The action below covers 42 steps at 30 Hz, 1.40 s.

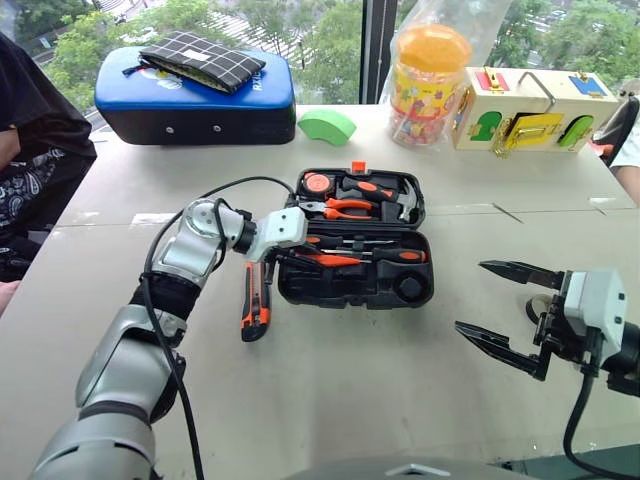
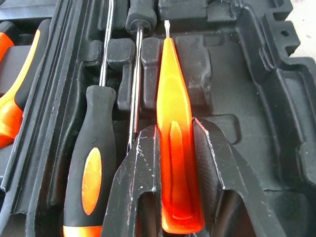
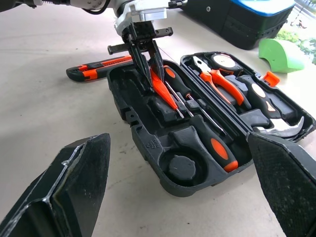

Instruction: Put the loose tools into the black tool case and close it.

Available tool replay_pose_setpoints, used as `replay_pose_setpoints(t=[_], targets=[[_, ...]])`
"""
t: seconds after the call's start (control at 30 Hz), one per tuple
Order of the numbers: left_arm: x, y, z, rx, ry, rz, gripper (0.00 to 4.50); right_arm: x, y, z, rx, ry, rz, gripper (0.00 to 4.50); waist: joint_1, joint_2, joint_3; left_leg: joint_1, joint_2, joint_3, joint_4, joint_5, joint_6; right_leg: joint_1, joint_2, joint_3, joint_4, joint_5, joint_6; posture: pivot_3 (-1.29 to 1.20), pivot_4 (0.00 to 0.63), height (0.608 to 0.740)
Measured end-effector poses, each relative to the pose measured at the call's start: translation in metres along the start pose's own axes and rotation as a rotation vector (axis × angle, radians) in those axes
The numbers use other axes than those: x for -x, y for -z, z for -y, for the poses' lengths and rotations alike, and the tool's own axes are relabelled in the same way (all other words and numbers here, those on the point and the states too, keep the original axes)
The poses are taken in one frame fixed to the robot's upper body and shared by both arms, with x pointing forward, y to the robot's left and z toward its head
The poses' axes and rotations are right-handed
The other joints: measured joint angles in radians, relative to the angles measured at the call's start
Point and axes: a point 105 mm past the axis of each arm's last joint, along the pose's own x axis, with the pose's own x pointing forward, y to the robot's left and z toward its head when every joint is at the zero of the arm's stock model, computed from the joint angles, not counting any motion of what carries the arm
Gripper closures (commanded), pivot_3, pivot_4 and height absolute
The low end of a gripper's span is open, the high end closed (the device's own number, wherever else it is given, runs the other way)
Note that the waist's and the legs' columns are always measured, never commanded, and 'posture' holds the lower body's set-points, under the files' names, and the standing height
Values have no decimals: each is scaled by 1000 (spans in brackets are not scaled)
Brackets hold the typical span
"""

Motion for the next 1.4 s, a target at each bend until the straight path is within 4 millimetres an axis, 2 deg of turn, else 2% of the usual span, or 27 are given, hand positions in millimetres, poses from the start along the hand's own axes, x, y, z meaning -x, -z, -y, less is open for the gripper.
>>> replay_pose_setpoints(t=[0.13,0.2,0.23,0.27,0.3,0.4,0.5,0.6,0.63,0.77,0.87,1.1,1.23,1.4], targets=[[-1,0,-2,-20,-2,-15,4162,0,0,1,2,4,0,0,1,0,0,0,0,0,0,0,0,0,0,0,0,0,1,0,150,740],[-2,0,-3,-22,-3,-18,3123,0,-1,1,4,4,0,0,1,0,0,0,0,0,1,0,0,0,0,0,1,0,1,0,150,740],[-3,0,-4,-11,-11,-17,2872,0,-1,1,4,4,0,0,1,0,0,0,0,0,1,0,0,0,0,0,1,0,1,0,150,740],[-3,-1,-5,1,-16,-5,2275,0,-1,1,4,4,0,0,1,0,0,0,0,0,2,0,1,0,0,0,1,0,1,0,150,740],[-3,-4,-5,23,-22,17,2031,0,-1,1,5,4,1,0,0,0,0,0,0,0,3,0,1,0,0,0,1,0,1,0,150,740],[5,-18,-10,79,-54,109,2031,0,-1,1,7,4,2,0,-2,-1,0,-1,0,0,4,-1,1,1,0,-1,1,0,1,0,150,740],[15,-29,-7,173,-74,190,3004,-1,-1,2,8,6,2,0,-5,-1,0,0,0,0,4,-1,1,1,0,-1,2,1,1,0,150,740],[14,-29,-1,286,-88,236,4157,-2,-2,3,12,5,8,0,-4,-1,0,0,0,-1,5,-1,1,1,1,-1,2,1,2,0,150,740],[13,-29,2,320,-95,248,4351,-3,-2,3,11,3,10,0,-4,-1,0,0,0,-1,6,-1,1,2,1,-1,3,1,2,0,150,740],[4,-22,9,393,-153,255,4351,-5,-2,4,10,2,14,0,0,-1,0,0,0,-1,7,-1,1,2,0,-1,3,1,1,0,150,740],[-6,-9,10,420,-228,208,4351,-5,-2,5,12,2,15,0,3,-1,0,0,0,-1,7,-1,1,2,0,-1,3,1,1,0,150,740],[-18,4,9,338,-299,111,4351,-7,-1,5,11,-1,15,0,9,2,-8,1,0,-1,7,-1,1,2,0,0,3,0,0,0,150,740],[-17,7,12,309,-296,99,4351,-6,1,4,-1,-1,7,0,7,4,-13,1,0,-1,7,-2,0,2,0,0,4,-1,-1,0,150,740],[-4,18,12,227,-306,45,4351,-5,4,3,-10,7,2,0,-8,6,-16,3,1,0,7,-2,0,2,0,1,7,-1,-2,0,150,740]])
